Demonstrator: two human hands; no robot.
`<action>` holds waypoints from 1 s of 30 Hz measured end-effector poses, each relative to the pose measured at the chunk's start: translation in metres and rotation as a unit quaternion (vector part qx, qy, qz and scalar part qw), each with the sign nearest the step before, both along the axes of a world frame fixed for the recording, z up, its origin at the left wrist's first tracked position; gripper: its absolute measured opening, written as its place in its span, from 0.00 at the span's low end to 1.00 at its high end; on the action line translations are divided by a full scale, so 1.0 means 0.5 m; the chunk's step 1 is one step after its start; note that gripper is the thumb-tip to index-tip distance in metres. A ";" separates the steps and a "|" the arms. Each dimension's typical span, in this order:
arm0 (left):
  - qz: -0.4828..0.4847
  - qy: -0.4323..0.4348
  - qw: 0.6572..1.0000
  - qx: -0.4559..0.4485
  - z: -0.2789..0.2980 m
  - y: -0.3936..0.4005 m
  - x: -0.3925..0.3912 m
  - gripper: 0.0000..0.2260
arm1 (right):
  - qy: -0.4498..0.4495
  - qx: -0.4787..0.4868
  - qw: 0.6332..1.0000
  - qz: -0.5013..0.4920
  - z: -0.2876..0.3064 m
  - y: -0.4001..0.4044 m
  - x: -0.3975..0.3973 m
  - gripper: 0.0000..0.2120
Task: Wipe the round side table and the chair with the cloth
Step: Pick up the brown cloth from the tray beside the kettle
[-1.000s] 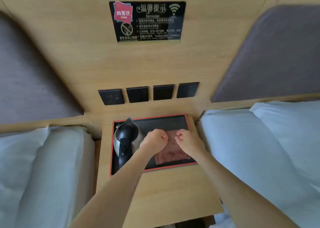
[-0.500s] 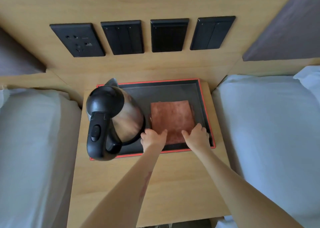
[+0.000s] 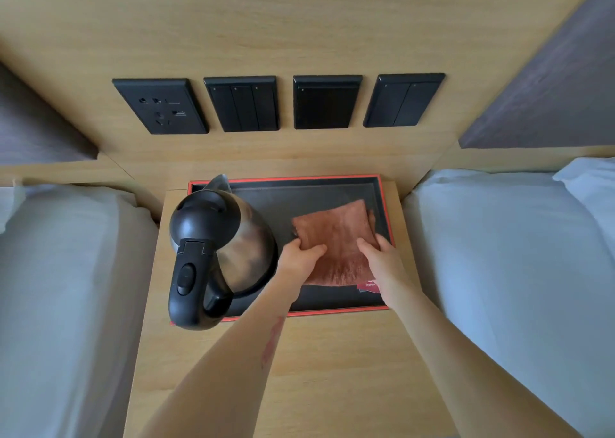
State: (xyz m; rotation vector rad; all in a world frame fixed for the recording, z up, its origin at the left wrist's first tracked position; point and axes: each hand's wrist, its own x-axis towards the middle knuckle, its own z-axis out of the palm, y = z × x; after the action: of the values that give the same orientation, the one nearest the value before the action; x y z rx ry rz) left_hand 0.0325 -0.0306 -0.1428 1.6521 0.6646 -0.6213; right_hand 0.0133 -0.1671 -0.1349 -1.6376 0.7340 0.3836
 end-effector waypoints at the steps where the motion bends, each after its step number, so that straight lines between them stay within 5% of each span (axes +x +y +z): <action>1: 0.005 -0.015 1.000 -0.010 0.022 0.000 0.004 0.16 | -0.022 0.007 1.000 -0.005 0.019 -0.001 0.000 0.14; 4: 0.008 -0.058 0.997 -0.054 0.107 0.007 -0.002 0.13 | -0.068 0.071 0.994 -0.045 0.096 -0.001 -0.015 0.07; 13: -0.007 -0.137 0.973 -0.188 0.401 0.045 -0.202 0.10 | -0.142 0.203 0.965 -0.087 0.375 0.007 -0.240 0.21; 20: -0.022 -0.143 0.953 -0.268 0.488 0.068 -0.383 0.10 | -0.157 0.214 0.959 -0.096 0.477 0.003 -0.430 0.11; 30: -0.138 -0.102 0.929 -0.327 0.534 0.053 -0.464 0.17 | -0.200 0.250 0.911 -0.260 0.544 0.020 -0.583 0.14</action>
State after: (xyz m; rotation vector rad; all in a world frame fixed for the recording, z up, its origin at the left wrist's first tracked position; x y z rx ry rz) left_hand -0.1993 -0.0042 0.1242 1.1571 0.0439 -0.7584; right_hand -0.2782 -0.1571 0.1371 -0.9392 0.6561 -0.1469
